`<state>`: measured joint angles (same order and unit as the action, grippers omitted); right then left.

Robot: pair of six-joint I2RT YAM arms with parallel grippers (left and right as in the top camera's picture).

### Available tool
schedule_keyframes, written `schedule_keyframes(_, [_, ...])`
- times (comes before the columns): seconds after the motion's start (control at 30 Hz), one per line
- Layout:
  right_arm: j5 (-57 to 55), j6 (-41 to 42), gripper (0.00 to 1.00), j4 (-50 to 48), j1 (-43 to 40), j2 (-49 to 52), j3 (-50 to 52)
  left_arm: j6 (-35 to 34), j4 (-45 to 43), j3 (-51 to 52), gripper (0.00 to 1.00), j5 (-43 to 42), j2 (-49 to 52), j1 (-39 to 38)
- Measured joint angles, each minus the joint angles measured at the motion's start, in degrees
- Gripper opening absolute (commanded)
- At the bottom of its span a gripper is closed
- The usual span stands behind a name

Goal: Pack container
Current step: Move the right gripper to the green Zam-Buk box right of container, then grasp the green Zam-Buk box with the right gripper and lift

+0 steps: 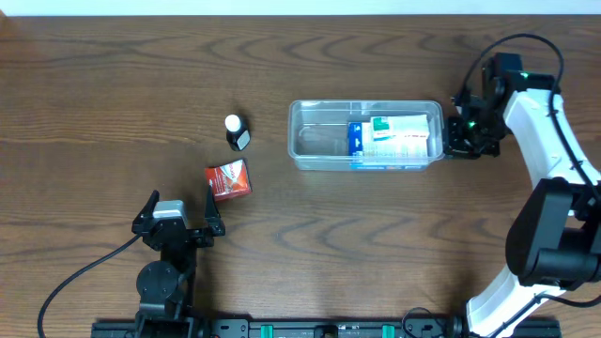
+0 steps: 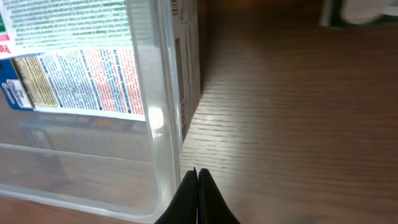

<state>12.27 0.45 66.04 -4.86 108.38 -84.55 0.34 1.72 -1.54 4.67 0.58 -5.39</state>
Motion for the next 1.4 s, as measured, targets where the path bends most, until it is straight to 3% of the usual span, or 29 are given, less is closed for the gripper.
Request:
schedule_keyframes(0.43, [-6.4, -2.8, 0.05, -7.8, -0.5, 0.0, 0.0, 0.0, 0.0, 0.0, 0.98, 0.0, 0.0, 0.0])
schedule_keyframes(0.47, [-6.8, -2.9, 0.13, -9.2, -0.9, 0.0, 0.0, 0.0, 0.0, 0.0, 0.98, 0.0, 0.0, 0.0])
schedule_keyframes(0.5, [-7.2, -3.2, 0.34, -11.3, -1.2, 0.0, 0.0, 0.0, 0.0, 0.0, 0.98, 0.0, 0.0, 0.0])
schedule_keyframes(0.57, [-7.9, -4.3, 0.52, -14.6, -2.1, 0.0, 0.0, 0.0, 0.0, 0.0, 0.98, 0.0, 0.0, 0.0])
schedule_keyframes(0.73, [-8.5, -9.6, 0.79, -19.9, -2.5, 0.0, 0.0, 0.0, 0.0, 0.0, 0.98, 0.0, 0.0, 0.0])
schedule_keyframes(0.9, [-8.9, -13.0, 0.96, -21.1, -2.5, 0.1, 0.0, 0.0, 0.0, 0.0, 0.98, 0.0, 0.0, 0.0])
schedule_keyframes(1.4, [-12.9, -17.7, 0.99, -28.7, -5.1, 12.5, 0.0, 0.0, 0.0, 0.0, 0.98, 0.0, 0.0, 0.0])
